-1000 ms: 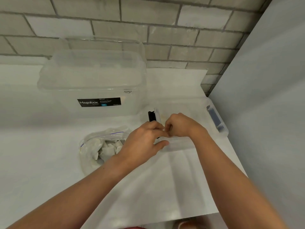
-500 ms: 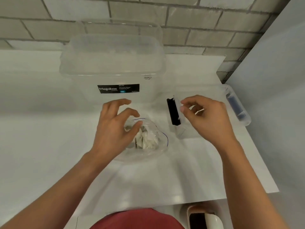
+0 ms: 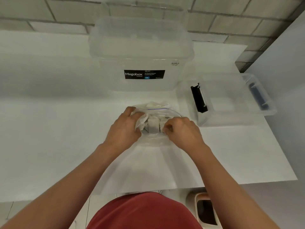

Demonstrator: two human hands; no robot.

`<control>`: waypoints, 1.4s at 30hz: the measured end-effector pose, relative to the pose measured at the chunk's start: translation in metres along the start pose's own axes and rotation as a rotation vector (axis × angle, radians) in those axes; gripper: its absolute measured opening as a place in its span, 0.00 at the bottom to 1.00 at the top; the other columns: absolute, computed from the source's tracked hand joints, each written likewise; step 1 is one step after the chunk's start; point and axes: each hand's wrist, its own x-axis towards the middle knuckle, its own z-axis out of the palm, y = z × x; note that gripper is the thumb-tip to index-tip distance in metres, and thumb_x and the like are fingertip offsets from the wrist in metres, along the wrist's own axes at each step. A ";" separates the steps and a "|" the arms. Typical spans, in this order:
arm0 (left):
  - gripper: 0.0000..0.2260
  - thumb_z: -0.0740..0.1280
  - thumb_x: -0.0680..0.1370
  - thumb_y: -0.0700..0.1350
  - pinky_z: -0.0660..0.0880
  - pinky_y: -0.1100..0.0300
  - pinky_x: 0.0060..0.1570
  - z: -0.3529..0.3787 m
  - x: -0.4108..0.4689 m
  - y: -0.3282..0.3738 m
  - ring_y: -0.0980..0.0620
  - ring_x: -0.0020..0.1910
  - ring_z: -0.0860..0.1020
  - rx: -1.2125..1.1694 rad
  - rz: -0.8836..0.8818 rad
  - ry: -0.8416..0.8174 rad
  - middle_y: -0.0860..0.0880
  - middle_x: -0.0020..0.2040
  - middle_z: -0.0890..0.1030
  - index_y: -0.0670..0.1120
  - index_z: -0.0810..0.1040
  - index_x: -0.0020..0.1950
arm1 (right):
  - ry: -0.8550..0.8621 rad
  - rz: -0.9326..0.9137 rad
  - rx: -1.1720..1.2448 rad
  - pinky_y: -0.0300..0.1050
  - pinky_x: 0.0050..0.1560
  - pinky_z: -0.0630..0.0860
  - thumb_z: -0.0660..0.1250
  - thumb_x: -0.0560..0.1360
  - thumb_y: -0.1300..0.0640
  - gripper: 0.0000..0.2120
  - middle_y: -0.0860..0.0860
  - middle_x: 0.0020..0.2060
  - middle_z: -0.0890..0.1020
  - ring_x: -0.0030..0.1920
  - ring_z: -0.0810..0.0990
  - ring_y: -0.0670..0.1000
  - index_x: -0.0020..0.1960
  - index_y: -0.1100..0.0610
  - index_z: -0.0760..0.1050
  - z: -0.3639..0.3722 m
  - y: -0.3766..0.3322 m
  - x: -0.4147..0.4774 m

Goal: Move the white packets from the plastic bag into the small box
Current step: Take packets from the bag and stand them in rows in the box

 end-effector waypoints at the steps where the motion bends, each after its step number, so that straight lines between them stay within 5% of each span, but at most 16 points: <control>1: 0.26 0.68 0.71 0.38 0.79 0.48 0.45 -0.001 0.001 -0.001 0.44 0.54 0.78 -0.023 0.023 0.006 0.52 0.68 0.68 0.54 0.73 0.68 | 0.012 0.009 -0.009 0.47 0.44 0.77 0.65 0.78 0.50 0.08 0.50 0.45 0.84 0.47 0.81 0.58 0.49 0.49 0.83 0.001 -0.002 0.001; 5: 0.27 0.66 0.71 0.35 0.78 0.48 0.47 -0.006 0.006 -0.003 0.44 0.52 0.78 -0.109 0.094 0.013 0.50 0.63 0.72 0.50 0.73 0.69 | 0.079 -0.015 -0.039 0.46 0.45 0.75 0.67 0.77 0.52 0.08 0.46 0.49 0.84 0.50 0.82 0.55 0.54 0.46 0.81 0.000 -0.017 0.003; 11: 0.29 0.67 0.72 0.36 0.77 0.50 0.51 -0.007 0.009 -0.008 0.47 0.55 0.77 -0.159 0.179 -0.014 0.51 0.63 0.71 0.53 0.71 0.71 | 0.055 -0.101 -0.003 0.52 0.51 0.79 0.70 0.76 0.54 0.21 0.45 0.65 0.77 0.60 0.79 0.55 0.68 0.44 0.75 0.004 -0.036 0.011; 18: 0.23 0.70 0.73 0.40 0.79 0.49 0.48 -0.006 0.007 -0.014 0.46 0.60 0.74 -0.061 0.209 -0.026 0.52 0.68 0.66 0.55 0.73 0.66 | 0.173 -0.053 -0.008 0.51 0.45 0.79 0.67 0.78 0.55 0.05 0.47 0.51 0.83 0.50 0.82 0.56 0.52 0.51 0.81 0.005 -0.030 0.011; 26: 0.09 0.68 0.76 0.40 0.77 0.52 0.39 -0.009 0.003 -0.013 0.49 0.62 0.69 0.043 0.164 -0.040 0.51 0.65 0.69 0.53 0.82 0.51 | 0.282 -0.118 0.024 0.53 0.34 0.79 0.69 0.73 0.66 0.06 0.49 0.42 0.79 0.36 0.79 0.58 0.44 0.56 0.79 0.011 -0.024 0.015; 33: 0.07 0.69 0.76 0.43 0.74 0.55 0.36 -0.001 0.003 -0.012 0.50 0.66 0.66 0.128 0.079 -0.011 0.51 0.68 0.69 0.51 0.84 0.51 | 0.034 -0.144 -0.054 0.48 0.47 0.77 0.72 0.75 0.49 0.12 0.48 0.54 0.81 0.53 0.81 0.55 0.56 0.53 0.82 0.008 -0.027 0.005; 38: 0.11 0.72 0.73 0.56 0.77 0.53 0.35 0.006 0.004 -0.004 0.50 0.63 0.67 0.171 0.028 0.048 0.52 0.64 0.70 0.50 0.84 0.47 | 0.069 -0.125 -0.117 0.49 0.44 0.77 0.74 0.71 0.44 0.17 0.50 0.51 0.81 0.49 0.81 0.56 0.53 0.54 0.79 0.014 -0.032 0.007; 42: 0.13 0.73 0.72 0.58 0.73 0.56 0.31 0.011 0.006 0.000 0.48 0.62 0.67 0.221 0.020 0.047 0.51 0.63 0.70 0.49 0.83 0.46 | 0.144 -0.154 -0.137 0.49 0.37 0.77 0.74 0.72 0.49 0.12 0.52 0.47 0.82 0.44 0.81 0.58 0.49 0.56 0.80 0.019 -0.029 0.004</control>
